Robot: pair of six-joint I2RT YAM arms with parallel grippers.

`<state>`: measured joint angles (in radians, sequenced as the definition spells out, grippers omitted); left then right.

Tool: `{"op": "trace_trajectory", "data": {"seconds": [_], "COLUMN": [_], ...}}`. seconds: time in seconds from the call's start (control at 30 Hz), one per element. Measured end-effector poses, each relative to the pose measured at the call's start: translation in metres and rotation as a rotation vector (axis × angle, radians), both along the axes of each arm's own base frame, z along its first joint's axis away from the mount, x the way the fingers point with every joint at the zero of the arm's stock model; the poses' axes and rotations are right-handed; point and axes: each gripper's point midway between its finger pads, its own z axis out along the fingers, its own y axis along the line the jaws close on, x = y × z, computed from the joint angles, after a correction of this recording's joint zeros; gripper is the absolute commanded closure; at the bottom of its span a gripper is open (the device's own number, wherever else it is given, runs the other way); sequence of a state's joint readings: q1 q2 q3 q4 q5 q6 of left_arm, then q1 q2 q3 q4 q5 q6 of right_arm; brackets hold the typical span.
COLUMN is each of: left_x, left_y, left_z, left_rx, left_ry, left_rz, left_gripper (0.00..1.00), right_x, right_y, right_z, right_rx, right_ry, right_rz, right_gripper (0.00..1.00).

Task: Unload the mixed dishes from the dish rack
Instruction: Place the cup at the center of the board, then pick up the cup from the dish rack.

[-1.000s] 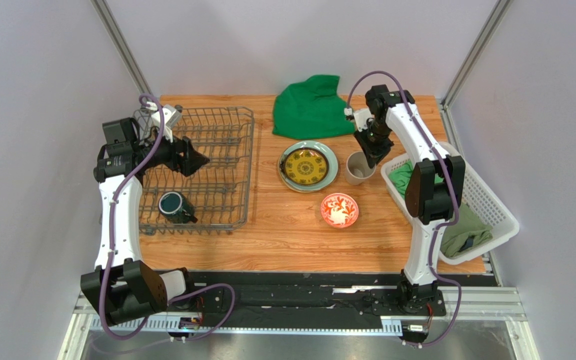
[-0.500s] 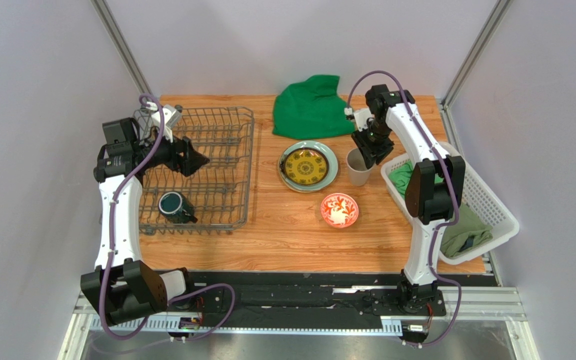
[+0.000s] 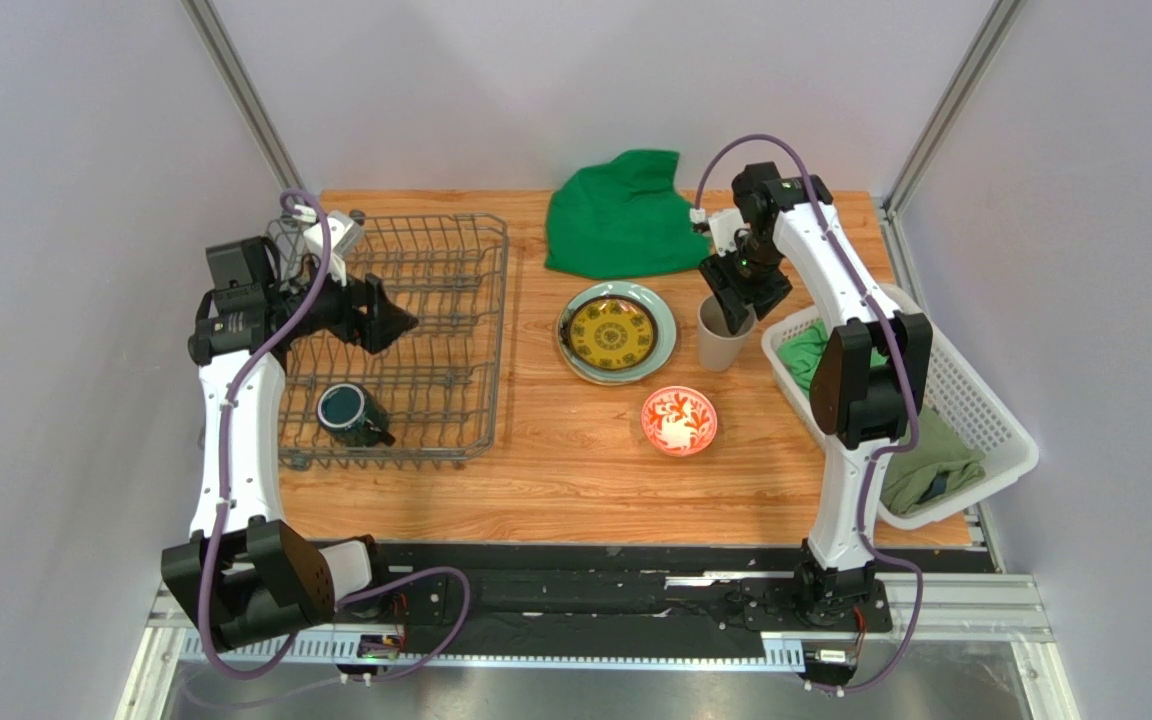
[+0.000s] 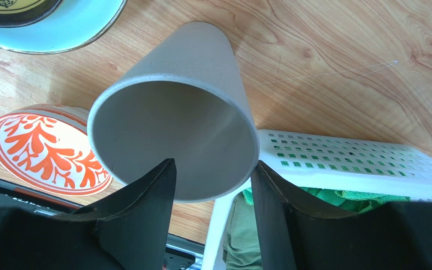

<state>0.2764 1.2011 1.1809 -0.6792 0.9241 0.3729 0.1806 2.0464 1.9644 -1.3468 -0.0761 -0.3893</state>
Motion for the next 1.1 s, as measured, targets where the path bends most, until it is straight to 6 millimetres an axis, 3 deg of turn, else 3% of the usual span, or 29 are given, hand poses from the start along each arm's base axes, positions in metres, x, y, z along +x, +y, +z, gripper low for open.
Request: {"op": "trace_trajectory", "data": {"seconds": [0.33,0.6,0.83,1.1], "left_x": [0.001,0.004,0.008,0.013], "left_y": [0.003,0.009,0.021,0.048], "left_z": [-0.005,-0.013,-0.026,-0.042], "left_rx": [0.017,0.051,0.118,0.276], "left_ry": [0.003,0.001,0.002,0.007], "left_rz": [0.012,0.03,0.069,0.138], "left_gripper": [0.1,0.1,0.1,0.05], "right_x": [0.001,0.01,0.013,0.008], "right_y": [-0.001,0.001,0.002,0.009], "right_z": [0.002,0.018,0.043,0.087], "right_rx": [-0.006,0.004,0.021,0.085], "right_ry": [-0.007,-0.063,-0.132,-0.24], "right_rz": [-0.001,-0.002,-0.001,0.005], "right_gripper": [0.42,0.41,0.4,0.38]}}
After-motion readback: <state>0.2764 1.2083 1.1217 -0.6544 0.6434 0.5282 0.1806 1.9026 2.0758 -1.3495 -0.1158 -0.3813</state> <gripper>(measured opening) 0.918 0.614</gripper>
